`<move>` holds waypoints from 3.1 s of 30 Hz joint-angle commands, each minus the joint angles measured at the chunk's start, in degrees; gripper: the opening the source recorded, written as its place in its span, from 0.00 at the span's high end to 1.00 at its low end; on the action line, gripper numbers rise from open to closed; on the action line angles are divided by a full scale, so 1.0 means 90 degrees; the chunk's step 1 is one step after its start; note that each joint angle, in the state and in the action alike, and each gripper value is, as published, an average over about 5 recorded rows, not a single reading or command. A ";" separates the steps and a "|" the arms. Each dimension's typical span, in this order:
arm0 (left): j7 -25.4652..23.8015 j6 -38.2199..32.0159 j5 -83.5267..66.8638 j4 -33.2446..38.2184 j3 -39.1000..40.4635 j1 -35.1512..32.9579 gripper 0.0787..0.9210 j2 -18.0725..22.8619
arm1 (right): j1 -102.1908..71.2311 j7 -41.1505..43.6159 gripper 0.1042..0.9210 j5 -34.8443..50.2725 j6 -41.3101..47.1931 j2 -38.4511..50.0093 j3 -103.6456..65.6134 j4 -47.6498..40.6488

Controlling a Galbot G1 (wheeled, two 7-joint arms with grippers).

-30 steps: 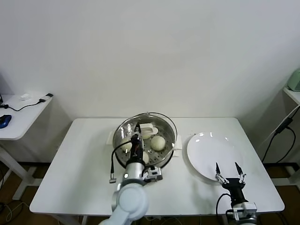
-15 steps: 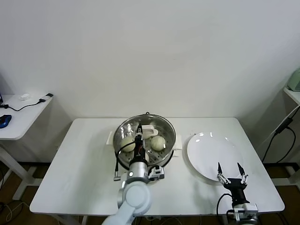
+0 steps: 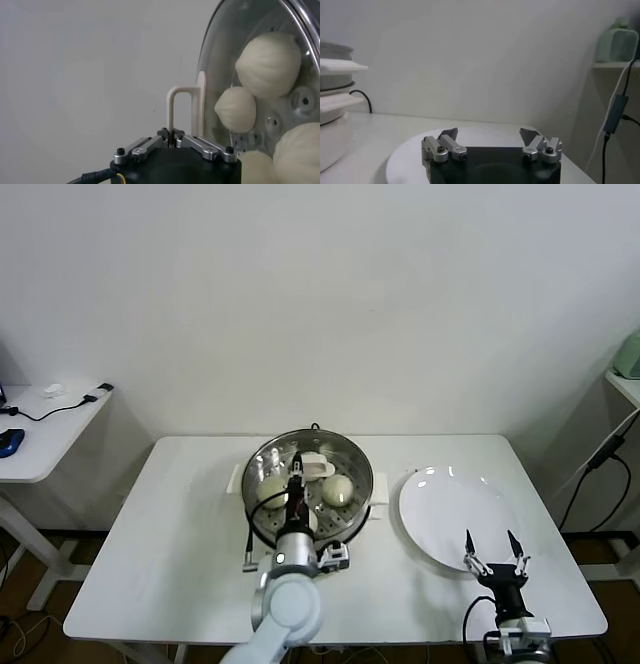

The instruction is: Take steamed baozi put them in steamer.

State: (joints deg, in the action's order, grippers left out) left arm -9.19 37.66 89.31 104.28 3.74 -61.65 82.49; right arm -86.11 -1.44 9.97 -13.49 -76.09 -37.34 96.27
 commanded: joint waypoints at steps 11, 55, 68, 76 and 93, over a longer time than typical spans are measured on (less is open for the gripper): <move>-0.0096 -0.0059 -0.0342 0.0169 0.0024 0.0046 0.91 -0.0099 | 0.0008 0.0019 0.12 -0.0056 -0.0046 -0.0020 0.0018 0.0032; 0.1518 -0.5721 -1.2182 -0.0100 -0.4390 -0.3170 0.12 -0.1127 | -0.0004 0.0194 0.12 0.0515 -0.0119 -0.0020 0.0145 0.0090; 0.1496 -0.5800 -1.1650 -0.0072 -0.3802 -0.3210 0.12 -0.0997 | -0.0090 0.0246 0.12 0.0485 -0.0059 0.0035 0.0128 0.0143; 0.1496 -0.5792 -1.1576 0.0055 -0.3753 -0.3302 0.12 -0.0986 | -0.0115 0.0237 0.12 0.0376 -0.0132 0.0023 0.0140 0.0144; 0.1493 -0.5784 -1.1452 0.0181 -0.3710 -0.3381 0.12 -0.0927 | -0.0102 0.0302 0.12 0.0331 -0.0179 0.0009 0.0182 0.0111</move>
State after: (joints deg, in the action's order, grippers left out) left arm 4.24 -14.05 -13.99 106.03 -30.01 -91.94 73.95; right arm -87.06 0.88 13.12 -15.08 -75.92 -35.75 97.36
